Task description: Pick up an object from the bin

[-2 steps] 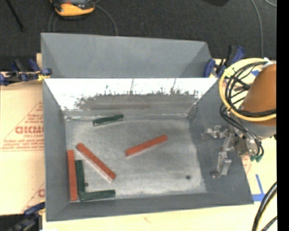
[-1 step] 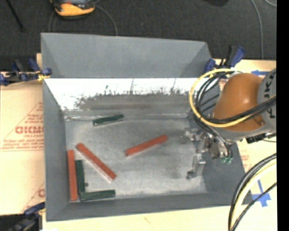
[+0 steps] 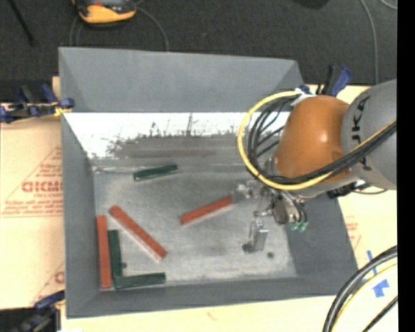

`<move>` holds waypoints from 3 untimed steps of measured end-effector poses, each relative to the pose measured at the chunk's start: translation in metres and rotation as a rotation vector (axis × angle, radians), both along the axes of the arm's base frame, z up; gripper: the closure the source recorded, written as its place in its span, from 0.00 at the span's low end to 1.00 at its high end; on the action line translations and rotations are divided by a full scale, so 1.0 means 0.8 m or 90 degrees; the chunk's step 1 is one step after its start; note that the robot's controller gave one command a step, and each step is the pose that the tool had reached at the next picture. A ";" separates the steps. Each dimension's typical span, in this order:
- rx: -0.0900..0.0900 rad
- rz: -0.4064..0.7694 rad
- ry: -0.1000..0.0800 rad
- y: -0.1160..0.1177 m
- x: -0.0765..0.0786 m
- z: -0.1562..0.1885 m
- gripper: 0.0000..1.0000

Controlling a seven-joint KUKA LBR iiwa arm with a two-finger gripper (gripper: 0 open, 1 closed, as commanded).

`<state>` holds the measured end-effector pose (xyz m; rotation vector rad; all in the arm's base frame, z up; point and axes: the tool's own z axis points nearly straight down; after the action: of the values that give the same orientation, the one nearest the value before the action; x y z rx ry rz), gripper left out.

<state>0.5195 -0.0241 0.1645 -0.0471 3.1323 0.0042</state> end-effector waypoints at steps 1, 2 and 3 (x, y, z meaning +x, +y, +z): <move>-0.001 -0.029 0.001 -0.004 0.060 -0.060 0.00; -0.001 -0.058 0.000 0.042 0.084 -0.105 0.00; 0.000 -0.077 0.002 0.045 0.095 -0.116 1.00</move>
Offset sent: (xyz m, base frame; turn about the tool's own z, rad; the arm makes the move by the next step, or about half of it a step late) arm 0.0693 0.0425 -0.0945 0.0996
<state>0.5953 0.0120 0.0715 0.1426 3.1318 0.0022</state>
